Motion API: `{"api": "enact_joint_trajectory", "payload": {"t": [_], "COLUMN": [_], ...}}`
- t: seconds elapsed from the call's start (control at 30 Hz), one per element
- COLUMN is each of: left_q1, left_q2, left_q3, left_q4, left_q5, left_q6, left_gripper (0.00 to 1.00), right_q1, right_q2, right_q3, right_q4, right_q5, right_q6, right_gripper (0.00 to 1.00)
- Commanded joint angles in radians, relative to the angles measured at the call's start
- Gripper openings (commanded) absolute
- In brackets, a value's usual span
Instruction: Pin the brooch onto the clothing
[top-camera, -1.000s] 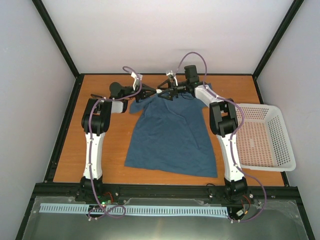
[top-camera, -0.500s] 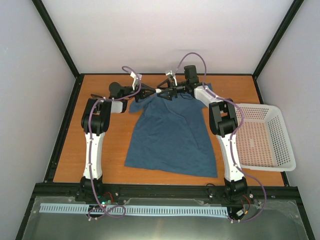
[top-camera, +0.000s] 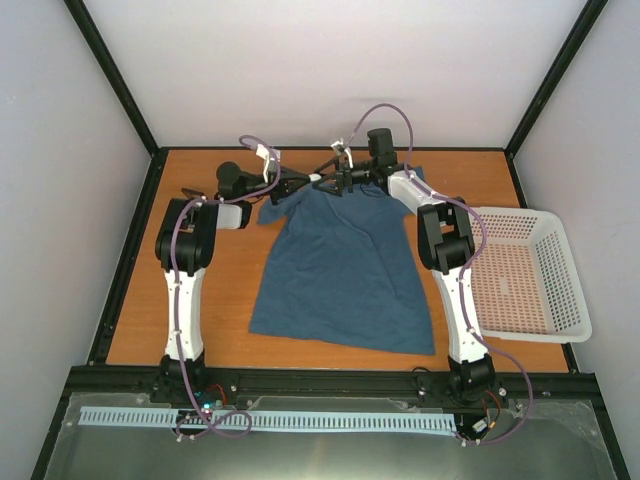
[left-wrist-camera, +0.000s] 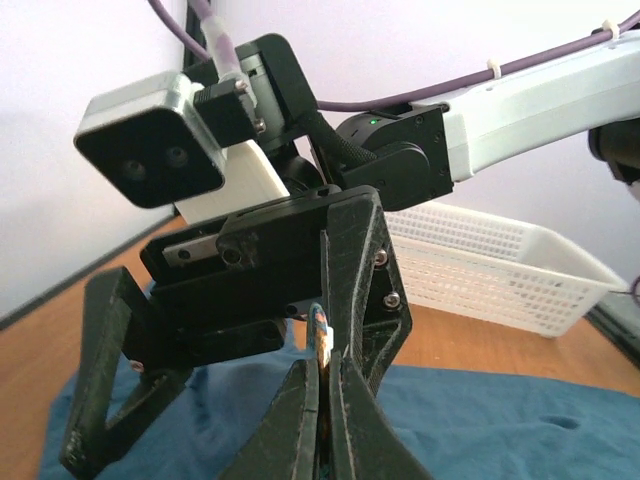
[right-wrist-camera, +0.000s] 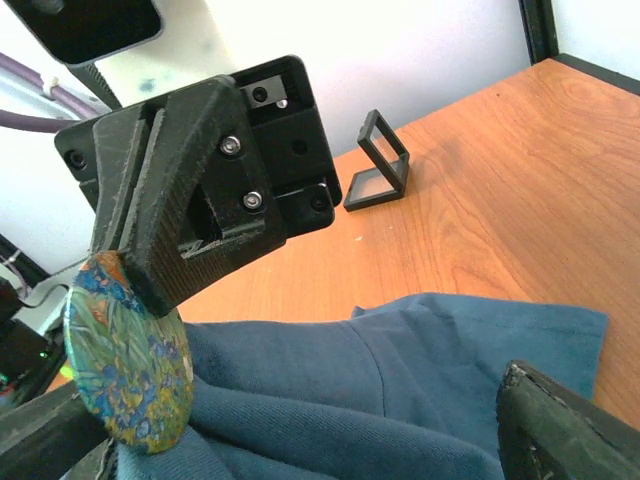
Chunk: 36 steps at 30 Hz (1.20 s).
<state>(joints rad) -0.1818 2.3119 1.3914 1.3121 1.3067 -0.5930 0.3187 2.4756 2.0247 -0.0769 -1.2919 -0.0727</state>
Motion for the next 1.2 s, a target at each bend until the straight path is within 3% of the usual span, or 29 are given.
{"api": "enact_joint_trajectory", "payload": {"t": [0.0,0.2,0.6,0.9,1.17], "left_q1": [-0.071,-0.101,-0.124,-0.140,-0.151], "left_q2": [-0.107,-0.136,-0.195,-0.239,-0.255], "left_q3": [-0.032,-0.015,-0.106,-0.158,-0.112], "left_q4": [-0.171,-0.350,-0.301,-0.324,-0.538], "left_q5": [0.029,0.023,-0.004,0.015,0.061], "left_q6": [0.283,0.443,0.541,0.652,0.817], "left_gripper": [0.01,0.01,0.01,0.01,0.01], "right_q1": [0.006,0.002,-0.025,-0.047,-0.050], "right_q2": [0.036,0.050,0.100,0.147,0.176], "right_q3": [0.079,0.104,0.111,0.123,0.200], "right_q4": [-0.001,0.007,0.191,0.404,0.356], "right_q5": [0.043,0.014,-0.015,-0.015,-0.035], "right_q6": [0.090,0.142,0.426,0.730,0.762], "right_gripper": [0.91,0.90,0.88,0.88,0.88]}}
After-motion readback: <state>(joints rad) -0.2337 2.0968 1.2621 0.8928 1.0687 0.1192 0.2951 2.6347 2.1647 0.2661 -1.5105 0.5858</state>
